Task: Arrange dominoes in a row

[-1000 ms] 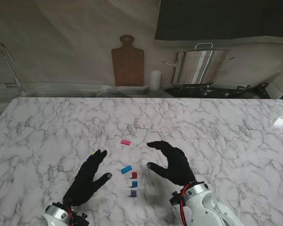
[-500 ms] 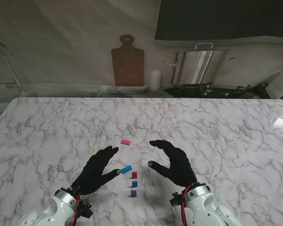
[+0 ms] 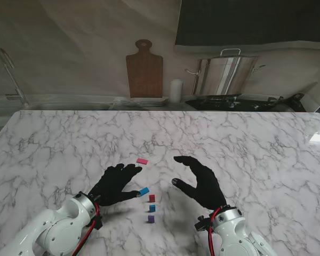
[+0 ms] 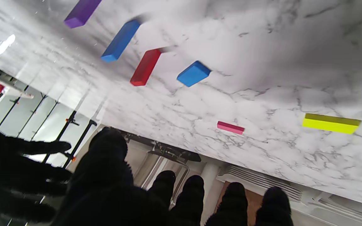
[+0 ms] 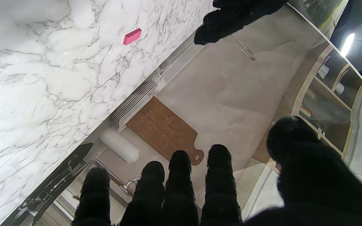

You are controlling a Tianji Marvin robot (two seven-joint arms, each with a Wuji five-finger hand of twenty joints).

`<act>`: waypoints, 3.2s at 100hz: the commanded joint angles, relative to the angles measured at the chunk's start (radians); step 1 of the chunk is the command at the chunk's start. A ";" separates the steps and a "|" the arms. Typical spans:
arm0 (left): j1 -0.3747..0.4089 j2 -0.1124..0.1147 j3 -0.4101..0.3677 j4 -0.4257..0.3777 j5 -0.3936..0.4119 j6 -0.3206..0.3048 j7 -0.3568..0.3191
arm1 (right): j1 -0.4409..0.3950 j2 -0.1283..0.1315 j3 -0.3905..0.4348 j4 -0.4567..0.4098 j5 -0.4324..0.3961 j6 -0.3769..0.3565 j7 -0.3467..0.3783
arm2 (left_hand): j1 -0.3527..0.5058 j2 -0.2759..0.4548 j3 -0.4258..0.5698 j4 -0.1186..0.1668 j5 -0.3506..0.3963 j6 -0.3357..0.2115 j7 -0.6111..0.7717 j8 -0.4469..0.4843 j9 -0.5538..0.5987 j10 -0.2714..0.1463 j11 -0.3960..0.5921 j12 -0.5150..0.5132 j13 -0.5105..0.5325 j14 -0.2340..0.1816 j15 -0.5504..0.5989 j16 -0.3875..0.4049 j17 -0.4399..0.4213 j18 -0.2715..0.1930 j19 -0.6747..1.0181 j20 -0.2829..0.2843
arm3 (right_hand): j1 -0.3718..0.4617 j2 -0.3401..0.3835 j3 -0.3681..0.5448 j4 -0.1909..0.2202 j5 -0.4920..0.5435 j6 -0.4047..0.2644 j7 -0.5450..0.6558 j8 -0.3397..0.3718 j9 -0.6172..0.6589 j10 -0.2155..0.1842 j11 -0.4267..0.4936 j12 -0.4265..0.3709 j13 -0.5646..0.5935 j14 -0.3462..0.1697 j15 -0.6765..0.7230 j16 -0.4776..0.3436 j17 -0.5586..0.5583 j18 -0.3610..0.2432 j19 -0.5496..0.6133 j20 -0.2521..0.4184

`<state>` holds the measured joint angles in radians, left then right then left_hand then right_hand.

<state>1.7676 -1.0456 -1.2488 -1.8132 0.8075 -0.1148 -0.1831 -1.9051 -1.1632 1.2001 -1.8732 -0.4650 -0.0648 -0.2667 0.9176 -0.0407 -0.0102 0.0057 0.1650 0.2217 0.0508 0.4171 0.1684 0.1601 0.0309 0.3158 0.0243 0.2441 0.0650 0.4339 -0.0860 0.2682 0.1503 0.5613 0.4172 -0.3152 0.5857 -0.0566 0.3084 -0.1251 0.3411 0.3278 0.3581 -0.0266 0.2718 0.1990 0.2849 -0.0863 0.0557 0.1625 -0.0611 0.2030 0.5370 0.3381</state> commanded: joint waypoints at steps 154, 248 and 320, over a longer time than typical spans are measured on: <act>-0.307 0.022 0.330 0.307 0.229 0.061 0.057 | -0.004 -0.002 0.021 -0.013 0.039 0.019 0.023 | 0.086 -0.270 0.468 -0.054 0.090 -0.211 0.722 0.429 0.058 -0.016 0.264 0.029 0.054 0.053 0.242 0.054 0.094 0.034 0.045 0.104 | 0.023 0.022 0.009 0.020 -0.014 -0.017 0.005 0.045 -0.009 0.001 0.019 0.024 -0.006 -0.032 -0.018 -0.025 0.017 -0.008 0.000 0.056; -0.307 0.012 0.346 0.302 0.175 0.090 0.072 | -0.003 -0.001 0.018 -0.011 0.035 0.021 0.026 | 0.065 -0.315 0.433 -0.080 0.129 -0.162 0.785 0.481 0.064 -0.022 0.438 0.245 0.044 0.055 0.280 0.131 -0.001 0.017 0.244 0.065 | 0.024 0.021 0.012 0.020 -0.012 -0.015 0.005 0.049 -0.009 0.002 0.020 0.026 -0.002 -0.031 -0.016 -0.023 0.028 -0.006 0.022 0.079; -0.313 0.015 0.358 0.301 0.179 0.086 0.054 | 0.003 -0.002 0.018 -0.004 0.041 0.021 0.024 | 0.060 -0.348 0.498 -0.083 0.227 -0.143 0.665 0.384 0.097 -0.019 0.419 0.217 0.048 0.063 0.313 0.123 -0.004 0.026 0.291 0.012 | 0.024 0.021 0.017 0.021 -0.011 -0.013 0.006 0.051 -0.006 0.005 0.027 0.030 0.004 -0.029 -0.012 -0.019 0.033 -0.006 0.030 0.090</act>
<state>1.4515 -1.0312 -0.8935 -1.5134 0.9822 -0.0244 -0.1121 -1.9007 -1.1639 1.2188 -1.8794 -0.4258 -0.0485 -0.2427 0.9516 -0.3536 0.4702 -0.0546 0.3362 0.1022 0.7533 0.8590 0.2492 0.1482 0.4626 0.5498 0.0764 0.2812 0.3715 0.5525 -0.0718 0.2762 0.4219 0.5819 0.4174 -0.3153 0.5870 -0.0564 0.3105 -0.1251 0.3416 0.3546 0.3604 -0.0246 0.2829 0.2183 0.2864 -0.0864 0.0557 0.1625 -0.0245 0.2037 0.5575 0.4135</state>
